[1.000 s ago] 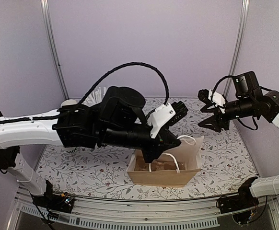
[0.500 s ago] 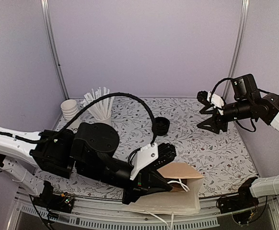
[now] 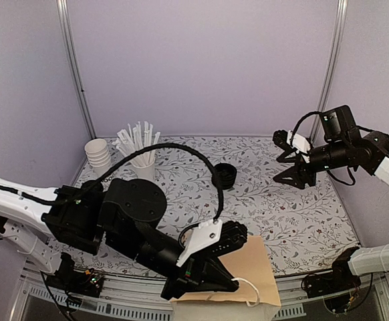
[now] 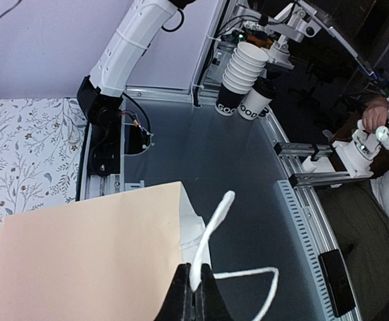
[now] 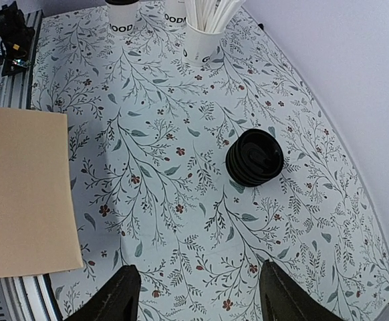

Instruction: Pack the takeout coffee

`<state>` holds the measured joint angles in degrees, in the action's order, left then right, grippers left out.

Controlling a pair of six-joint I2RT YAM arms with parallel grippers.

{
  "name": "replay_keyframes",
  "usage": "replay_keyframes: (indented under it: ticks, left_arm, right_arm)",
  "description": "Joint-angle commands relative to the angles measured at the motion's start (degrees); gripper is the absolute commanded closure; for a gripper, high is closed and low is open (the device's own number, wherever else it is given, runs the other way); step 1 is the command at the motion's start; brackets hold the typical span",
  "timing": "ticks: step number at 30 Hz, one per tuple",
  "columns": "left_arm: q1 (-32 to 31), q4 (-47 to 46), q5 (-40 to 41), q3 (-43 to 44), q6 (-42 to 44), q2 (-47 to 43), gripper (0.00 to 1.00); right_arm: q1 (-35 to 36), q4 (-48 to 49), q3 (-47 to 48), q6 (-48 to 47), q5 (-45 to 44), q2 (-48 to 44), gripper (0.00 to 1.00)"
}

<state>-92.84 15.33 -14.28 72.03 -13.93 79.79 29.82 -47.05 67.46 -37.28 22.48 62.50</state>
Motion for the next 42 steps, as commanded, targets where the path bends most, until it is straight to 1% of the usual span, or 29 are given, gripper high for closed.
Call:
replay_keyframes:
  ticks: [1, 3, 5, 6, 9, 12, 15, 18, 21, 22, 23, 25, 26, 27, 30, 32, 34, 36, 39, 42]
  left_arm:
    - [-0.1, 0.2, 5.6, 1.5, 1.7, -2.7, 1.0]
    - [1.7, 1.2, 10.4, 3.1, 2.9, -2.8, 1.0]
    - [5.3, 1.7, 13.0, 4.3, 3.9, -2.7, 1.0]
    - [7.9, 1.7, 12.9, 4.6, 4.5, -2.6, 1.0]
    - [15.6, 0.2, 8.9, 5.5, 6.2, -1.1, 1.0]
    - [22.2, 0.8, 6.8, 9.4, 7.5, 3.2, 1.0]
    - [27.5, 2.7, 6.8, 14.8, 7.4, 8.6, 1.0]
    - [32.1, 3.1, 7.5, 17.6, 6.0, 12.7, 1.0]
    - [36.2, 2.1, 3.9, 18.2, 4.0, 14.6, 0.95]
    - [37.1, 1.4, 2.7, 17.9, 3.5, 14.7, 0.93]
    - [37.7, 0.8, 1.5, 17.6, 3.1, 14.7, 0.87]
    - [38.4, 0.3, -0.3, 17.6, 2.6, 14.3, 0.71]
    - [38.5, 0.4, -1.2, 17.6, 2.6, 13.9, 0.6]
    - [38.5, 0.4, -2.4, 17.5, 3.2, 13.2, 0.52]
    - [38.6, 1.6, -6.0, 15.4, 4.6, 8.6, 0.35]
    - [38.8, 2.2, -8.6, 12.0, 6.2, 5.0, 0.23]
    - [38.8, 4.2, -9.2, 9.7, 7.7, 2.7, 0.18]
    - [38.8, 7.6, -7.2, 9.3, 8.6, 2.4, 0.17]
    - [38.8, 12.0, -4.4, 9.8, 9.9, 4.1, 0.18]
    - [38.5, 17.1, -3.1, 12.4, 11.5, 7.4, 0.22]
  right_arm:
    - [-0.4, 0.2, -0.5, 0.0, 1.1, -0.6, 0.36]
    - [-0.4, 0.4, -0.4, 0.0, 1.5, -0.6, 0.36]
    - [-0.4, 0.4, 0.0, 0.0, 1.8, -0.6, 0.36]
    - [-0.4, 0.3, 0.4, -0.1, 1.8, -0.5, 0.36]
    - [-0.4, -0.2, 2.2, 0.0, 1.4, 0.2, 0.36]
    - [-0.4, -0.8, 4.1, 0.1, 0.5, 1.0, 0.36]
    - [-0.4, -0.9, 5.3, 0.3, -0.6, 1.3, 0.36]
    - [-0.4, -1.4, 6.5, 0.3, 0.4, 1.2, 0.36]
    - [-0.4, -2.7, 7.6, 0.2, 2.5, 1.0, 0.36]
    - [-0.4, -4.0, 8.4, -0.4, 4.2, 1.0, 0.36]
    - [-0.4, -6.1, 9.3, -1.4, 7.6, 0.9, 0.35]
    - [-0.4, -9.6, 10.3, -4.9, 14.3, 0.1, 0.34]
    - [-0.3, -10.8, 10.9, -6.2, 17.3, -0.2, 0.31]
    - [-0.4, -12.0, 11.5, -6.6, 20.0, -0.1, 0.29]
    - [0.3, -16.4, 13.0, -8.0, 28.2, 2.3, 0.24]
    - [3.0, -17.7, 14.1, -8.4, 29.0, 4.4, 0.23]
    - [6.3, -17.7, 14.7, -8.1, 26.6, 5.7, 0.23]
    - [9.1, -16.7, 14.6, -7.4, 24.1, 6.3, 0.23]
    - [13.1, -15.7, 14.6, -6.3, 19.4, 7.7, 0.24]
    - [17.2, -16.6, 14.6, -6.2, 16.8, 10.1, 0.26]
